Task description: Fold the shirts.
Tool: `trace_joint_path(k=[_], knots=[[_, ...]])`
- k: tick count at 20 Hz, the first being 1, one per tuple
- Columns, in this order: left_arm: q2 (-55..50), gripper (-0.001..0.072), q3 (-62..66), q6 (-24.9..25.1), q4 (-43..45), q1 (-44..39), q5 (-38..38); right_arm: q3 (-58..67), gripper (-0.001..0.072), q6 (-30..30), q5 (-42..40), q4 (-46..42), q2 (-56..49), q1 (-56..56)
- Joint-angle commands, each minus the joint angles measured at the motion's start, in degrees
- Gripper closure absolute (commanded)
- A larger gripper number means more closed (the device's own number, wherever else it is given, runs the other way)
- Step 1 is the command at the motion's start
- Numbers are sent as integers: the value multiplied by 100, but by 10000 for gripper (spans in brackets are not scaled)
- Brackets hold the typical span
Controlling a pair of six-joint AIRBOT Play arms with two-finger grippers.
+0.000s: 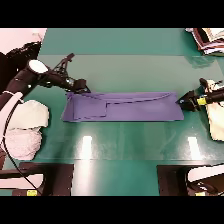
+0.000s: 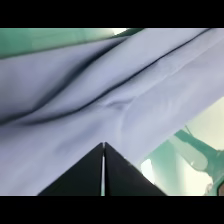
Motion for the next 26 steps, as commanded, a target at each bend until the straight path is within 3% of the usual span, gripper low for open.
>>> trace_joint_path(k=[1,2,3,4,5,8,14,23,26], knots=[[-205,685,105,-160,-9,-614,675,-74,293,-201,-11,229,-114,337],[-339,685,212,-208,-9,-787,745,-70,306,-264,85,229,-111,404],[-490,685,330,-291,-11,-951,748,-68,373,-372,212,232,-85,442],[-667,685,472,-306,-7,-1137,726,-68,589,-501,323,249,-13,452],[-850,684,605,-306,-4,-1311,713,-48,697,-564,378,251,118,476],[-1416,685,1023,-376,0,-1799,728,278,698,-470,380,254,741,522],[-2232,684,1635,-612,4,-2365,774,1698,698,514,396,251,1851,1294],[-2277,684,1637,-745,9,-2400,1228,2822,698,870,170,251,1882,3195],[-2260,685,1762,-750,50,-2127,741,2817,698,844,-181,249,1880,3665]])
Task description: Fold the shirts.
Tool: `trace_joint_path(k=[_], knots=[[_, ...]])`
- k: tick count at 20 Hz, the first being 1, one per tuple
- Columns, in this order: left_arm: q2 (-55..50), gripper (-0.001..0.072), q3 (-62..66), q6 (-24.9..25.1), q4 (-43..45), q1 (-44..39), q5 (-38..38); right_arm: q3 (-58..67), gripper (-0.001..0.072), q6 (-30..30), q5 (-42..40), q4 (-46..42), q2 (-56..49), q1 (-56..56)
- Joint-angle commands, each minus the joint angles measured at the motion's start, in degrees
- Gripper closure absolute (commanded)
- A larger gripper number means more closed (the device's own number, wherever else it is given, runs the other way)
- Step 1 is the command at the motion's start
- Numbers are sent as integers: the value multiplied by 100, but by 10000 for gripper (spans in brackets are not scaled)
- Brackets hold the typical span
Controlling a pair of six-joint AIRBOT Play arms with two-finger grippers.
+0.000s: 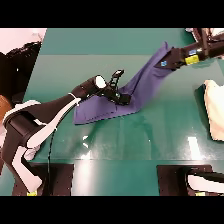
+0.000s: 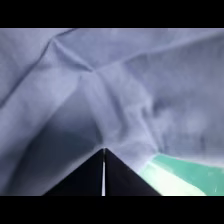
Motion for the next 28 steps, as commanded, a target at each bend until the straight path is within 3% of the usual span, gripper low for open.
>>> trace_joint_path(k=[1,4,7,11,12,13,14,17,19,23,27,28], knots=[[13,685,210,-9,63,365,-649,74,698,11,-466,-2,9,625],[378,685,511,-9,356,1110,-1283,76,698,-83,-903,2,-66,1115],[1161,684,540,7,841,1941,-1390,76,697,-120,-1217,31,-468,1805],[2162,684,540,57,1521,2968,-1499,247,693,-776,-2277,765,-1394,2933],[2354,684,540,59,1572,3180,-1550,448,591,-868,-2404,743,-1674,3180],[2490,684,538,59,1569,3346,-1598,717,316,-975,-2411,745,-1978,3405],[2605,684,538,66,1569,3493,-1639,990,148,-970,-2330,756,-2234,3556],[2730,684,538,188,1574,3685,-1823,1792,141,-876,-1515,439,-2658,3587],[2730,684,538,212,1572,3685,-1967,1755,165,-562,-1016,-352,-2503,3329],[2730,683,538,341,1567,3685,-2116,282,165,-278,-879,-1165,-1687,2291],[2717,683,538,339,1561,3685,-2151,-1329,156,28,-1130,-1084,-1241,957],[2717,684,538,339,1558,3685,-2149,-1598,107,24,-1176,-955,-1268,647]])
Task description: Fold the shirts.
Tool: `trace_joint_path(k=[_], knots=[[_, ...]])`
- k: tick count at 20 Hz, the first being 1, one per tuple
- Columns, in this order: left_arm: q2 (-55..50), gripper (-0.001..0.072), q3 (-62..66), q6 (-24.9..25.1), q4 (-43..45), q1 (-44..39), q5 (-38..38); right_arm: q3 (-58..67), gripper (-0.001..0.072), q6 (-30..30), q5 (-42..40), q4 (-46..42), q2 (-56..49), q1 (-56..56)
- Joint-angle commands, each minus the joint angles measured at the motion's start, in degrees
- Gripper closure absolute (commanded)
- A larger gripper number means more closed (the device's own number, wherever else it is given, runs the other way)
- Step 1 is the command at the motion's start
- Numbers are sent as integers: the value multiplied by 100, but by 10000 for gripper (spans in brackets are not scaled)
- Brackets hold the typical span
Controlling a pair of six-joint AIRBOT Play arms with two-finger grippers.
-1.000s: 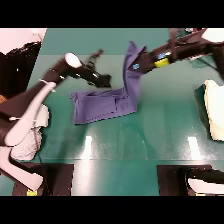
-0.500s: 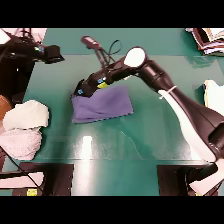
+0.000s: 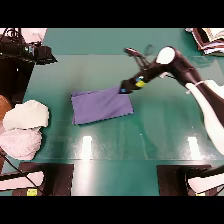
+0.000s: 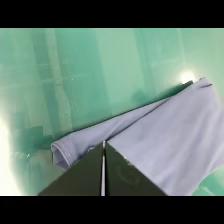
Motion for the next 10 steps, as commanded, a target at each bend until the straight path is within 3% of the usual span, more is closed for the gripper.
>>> trace_joint_path(k=[1,5,10], knots=[[2,684,7,17,-28,13,-42,-1095,73,188,-160,205,129,-1005],[-20,683,-11,17,-39,-11,4,-1425,76,-28,-247,1423,-494,-1349],[-20,684,-11,17,-42,-11,7,-748,81,-48,-225,2017,-1423,-688]])
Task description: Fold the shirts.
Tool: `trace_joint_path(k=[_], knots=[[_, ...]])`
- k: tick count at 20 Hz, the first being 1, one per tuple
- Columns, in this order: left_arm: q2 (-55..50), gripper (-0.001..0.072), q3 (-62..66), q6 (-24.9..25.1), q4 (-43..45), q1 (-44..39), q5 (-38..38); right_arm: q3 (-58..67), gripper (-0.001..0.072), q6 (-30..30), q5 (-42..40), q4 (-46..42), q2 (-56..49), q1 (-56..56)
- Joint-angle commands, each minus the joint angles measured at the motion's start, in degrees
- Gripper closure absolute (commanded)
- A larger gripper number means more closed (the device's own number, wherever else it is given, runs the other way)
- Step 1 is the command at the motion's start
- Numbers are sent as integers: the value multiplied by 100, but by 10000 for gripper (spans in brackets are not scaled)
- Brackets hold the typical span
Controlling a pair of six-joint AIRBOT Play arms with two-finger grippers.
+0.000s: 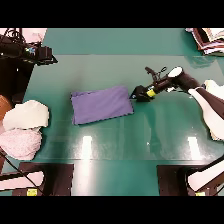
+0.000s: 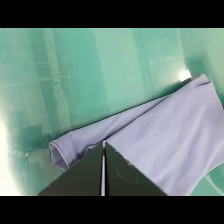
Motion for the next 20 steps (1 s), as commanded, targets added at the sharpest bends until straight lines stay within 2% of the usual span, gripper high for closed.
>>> trace_joint_path(k=[1,3,4,5,6,7,8,11,14,20], knots=[[-2,684,0,0,-4,-4,4,437,82,-37,9,581,-619,433],[-2,683,0,-2,-22,-4,-2,774,123,-37,11,599,-852,710],[-2,683,0,-2,-46,-4,-15,942,238,-37,9,599,-942,822],[-2,684,0,0,-129,-4,-44,1069,305,-39,7,590,-1005,905],[-2,684,0,0,-240,-4,-57,1185,404,-59,2,562,-1040,957],[-2,684,0,0,-369,-4,-59,1266,598,-186,-2,560,-1047,990],[-2,684,0,0,-476,-4,-59,1340,698,-243,13,560,-1047,986],[-2,685,0,0,-511,-249,-116,1635,698,-243,295,560,-977,678],[-2,684,0,2,-509,-791,-146,1670,698,-229,492,553,-483,-118],[-2,684,0,2,-509,-1845,476,1670,697,-229,579,544,767,-2741]])
